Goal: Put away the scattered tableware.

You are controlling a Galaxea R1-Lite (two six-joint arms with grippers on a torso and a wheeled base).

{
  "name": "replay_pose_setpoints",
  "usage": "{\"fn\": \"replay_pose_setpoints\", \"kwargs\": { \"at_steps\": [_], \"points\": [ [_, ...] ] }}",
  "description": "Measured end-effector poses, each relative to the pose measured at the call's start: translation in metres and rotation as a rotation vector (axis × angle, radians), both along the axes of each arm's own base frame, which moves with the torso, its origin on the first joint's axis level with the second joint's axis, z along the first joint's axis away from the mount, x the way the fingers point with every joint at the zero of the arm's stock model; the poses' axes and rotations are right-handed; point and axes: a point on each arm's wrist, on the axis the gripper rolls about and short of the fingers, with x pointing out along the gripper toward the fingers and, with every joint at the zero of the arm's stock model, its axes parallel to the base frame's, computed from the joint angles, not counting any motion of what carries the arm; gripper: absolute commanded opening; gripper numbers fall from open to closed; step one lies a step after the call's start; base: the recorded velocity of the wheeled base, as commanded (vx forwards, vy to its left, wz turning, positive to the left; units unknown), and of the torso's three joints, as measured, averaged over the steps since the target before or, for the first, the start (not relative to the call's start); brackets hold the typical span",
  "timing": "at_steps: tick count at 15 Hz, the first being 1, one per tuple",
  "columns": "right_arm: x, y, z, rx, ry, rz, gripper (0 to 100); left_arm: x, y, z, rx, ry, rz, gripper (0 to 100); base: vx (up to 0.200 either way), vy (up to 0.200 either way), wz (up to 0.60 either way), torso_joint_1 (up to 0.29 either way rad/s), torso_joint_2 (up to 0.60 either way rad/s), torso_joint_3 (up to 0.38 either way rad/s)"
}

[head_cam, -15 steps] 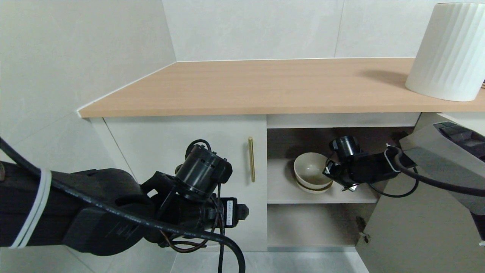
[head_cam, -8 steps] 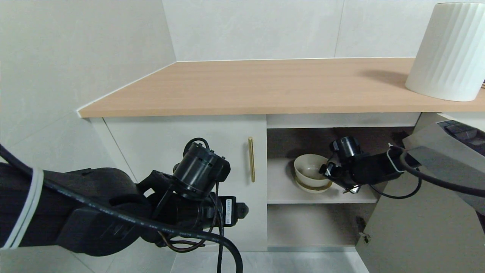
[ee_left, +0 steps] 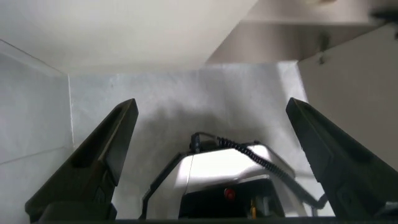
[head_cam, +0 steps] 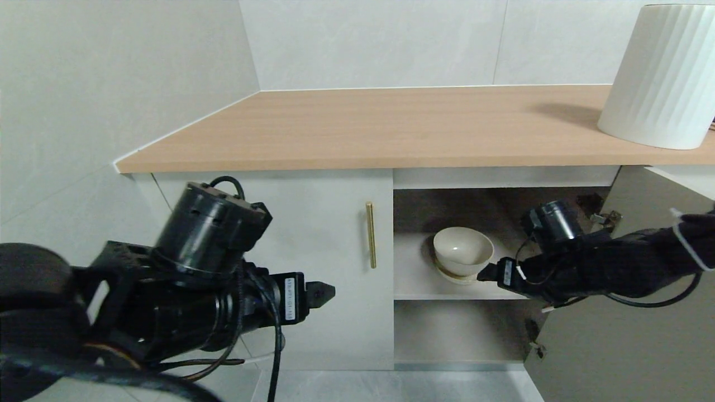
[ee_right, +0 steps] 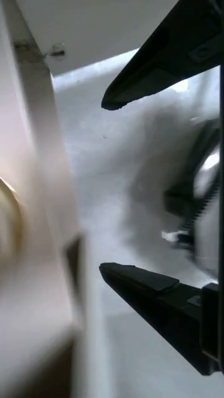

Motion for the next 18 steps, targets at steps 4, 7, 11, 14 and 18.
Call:
{"fn": "replay_pose_setpoints", "kwargs": {
  "at_steps": [4,7,11,14,18],
  "points": [
    [-0.07,-0.01,0.045,0.009,-0.021,0.128,100,-0.029,0.04,0.02,-0.024,-0.096,0.029,100,0.0,0.0,0.0,0.0,0.0,0.0],
    [-0.106,-0.018,0.058,-0.008,-0.062,0.197,100,-0.041,0.056,0.025,-0.042,-0.13,0.056,100,0.0,0.0,0.0,0.0,0.0,0.0],
    [-0.129,-0.014,0.065,-0.031,-0.109,0.235,100,-0.041,0.056,0.017,-0.025,-0.105,0.061,100,0.0,0.0,0.0,0.0,0.0,0.0],
    [-0.132,-0.011,0.065,-0.045,-0.119,0.242,100,-0.038,0.054,0.012,-0.011,-0.089,0.061,100,0.0,0.0,0.0,0.0,0.0,0.0],
    [-0.133,-0.01,0.065,-0.047,-0.118,0.245,100,-0.036,0.052,0.01,-0.002,-0.077,0.059,100,-0.2,0.0,0.0,0.006,0.0,0.004]
  ]
}}
